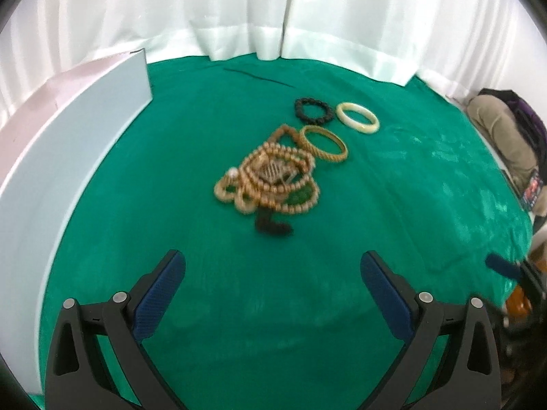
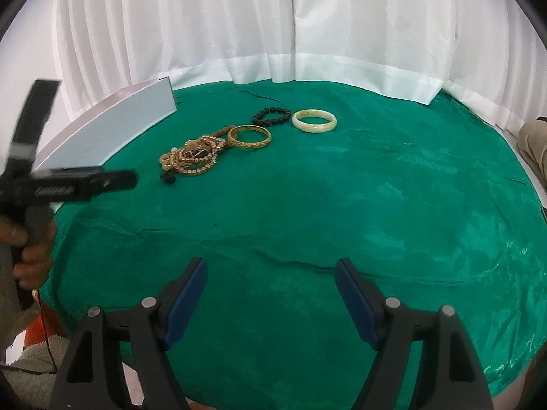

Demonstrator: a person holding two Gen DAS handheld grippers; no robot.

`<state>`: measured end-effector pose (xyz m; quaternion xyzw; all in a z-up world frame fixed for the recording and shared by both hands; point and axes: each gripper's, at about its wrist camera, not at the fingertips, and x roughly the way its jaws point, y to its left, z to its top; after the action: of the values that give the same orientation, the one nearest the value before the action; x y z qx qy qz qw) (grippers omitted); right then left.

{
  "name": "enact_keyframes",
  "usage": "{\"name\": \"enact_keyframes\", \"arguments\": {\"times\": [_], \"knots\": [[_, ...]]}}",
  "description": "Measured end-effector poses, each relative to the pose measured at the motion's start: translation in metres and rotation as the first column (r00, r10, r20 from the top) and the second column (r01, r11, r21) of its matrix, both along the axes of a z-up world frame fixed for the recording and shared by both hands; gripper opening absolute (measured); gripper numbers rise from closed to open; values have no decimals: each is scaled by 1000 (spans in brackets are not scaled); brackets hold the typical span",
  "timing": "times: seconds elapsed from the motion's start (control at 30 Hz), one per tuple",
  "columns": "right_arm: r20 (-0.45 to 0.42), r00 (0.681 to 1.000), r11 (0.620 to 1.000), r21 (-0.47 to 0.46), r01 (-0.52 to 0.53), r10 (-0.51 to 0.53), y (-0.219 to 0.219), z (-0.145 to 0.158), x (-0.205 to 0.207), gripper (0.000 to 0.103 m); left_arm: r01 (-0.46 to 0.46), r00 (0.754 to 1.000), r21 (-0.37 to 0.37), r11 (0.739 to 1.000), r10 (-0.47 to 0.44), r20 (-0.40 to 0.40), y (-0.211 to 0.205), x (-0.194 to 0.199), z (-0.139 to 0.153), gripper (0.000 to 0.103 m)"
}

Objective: Organize jewelry
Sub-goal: 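Lower the left tool onto the gold bangle and close it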

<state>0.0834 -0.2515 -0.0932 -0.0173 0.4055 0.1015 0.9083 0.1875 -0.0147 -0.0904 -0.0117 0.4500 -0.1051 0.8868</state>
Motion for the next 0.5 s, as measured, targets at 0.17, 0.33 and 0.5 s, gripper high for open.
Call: {"name": "enact_keyframes", "arguments": {"times": [0.17,0.33,0.5], "knots": [[-6,1000,1000,15,21,-21,-13,2,8,79,39,999,-37,999,-38,25,-16,31,21,102],[-12,999,999,30,43,-43,-20,1,17,79,128,991,-13,992,-127,33,-54,75,29,100],[-24,999,999,30,35,-35,-21,-3,14,79,111,990,19,994,-109,-95,-72,143,3,70]]}}
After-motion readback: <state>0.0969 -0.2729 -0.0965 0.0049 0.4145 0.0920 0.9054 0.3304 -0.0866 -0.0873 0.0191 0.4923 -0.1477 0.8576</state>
